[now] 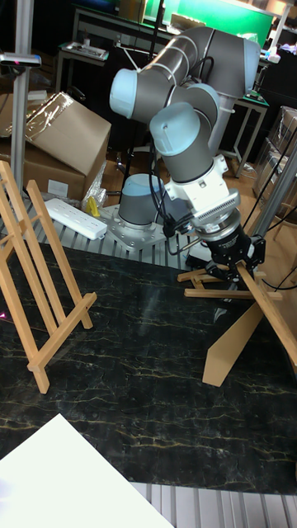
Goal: Take the photo frame down from the bracket
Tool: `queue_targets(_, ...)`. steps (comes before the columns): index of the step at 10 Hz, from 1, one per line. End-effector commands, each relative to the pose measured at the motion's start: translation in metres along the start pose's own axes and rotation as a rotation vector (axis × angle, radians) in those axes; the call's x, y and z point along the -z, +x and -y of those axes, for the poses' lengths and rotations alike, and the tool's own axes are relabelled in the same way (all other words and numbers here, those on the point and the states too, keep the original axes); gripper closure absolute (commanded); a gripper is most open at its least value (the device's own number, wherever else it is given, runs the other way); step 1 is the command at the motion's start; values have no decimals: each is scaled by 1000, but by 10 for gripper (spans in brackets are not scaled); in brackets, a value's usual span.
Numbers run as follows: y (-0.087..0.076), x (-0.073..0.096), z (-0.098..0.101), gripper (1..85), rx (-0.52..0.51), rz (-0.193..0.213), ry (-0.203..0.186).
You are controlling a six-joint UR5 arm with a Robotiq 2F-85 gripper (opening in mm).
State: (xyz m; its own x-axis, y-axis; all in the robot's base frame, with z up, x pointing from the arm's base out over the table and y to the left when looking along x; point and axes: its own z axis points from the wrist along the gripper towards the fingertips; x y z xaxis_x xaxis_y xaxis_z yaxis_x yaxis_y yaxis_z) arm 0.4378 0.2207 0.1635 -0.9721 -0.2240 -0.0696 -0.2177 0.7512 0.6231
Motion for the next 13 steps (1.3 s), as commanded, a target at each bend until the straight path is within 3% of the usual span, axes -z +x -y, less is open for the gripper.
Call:
queue_targets(1,-3,3,-1,843,-8,6,-2)
queue_targets(3,-4,6,-8,843,-23,2,-5)
queue_targets(6,-3,8,-22,843,-42,-6,-52)
queue_targets(10,-3,11,-50,843,-61,-9,-163)
queue_targets(12,-2,9,-43,843,-19,-9,-150)
queue_targets(13,-2,2,-25,843,3,-7,-122)
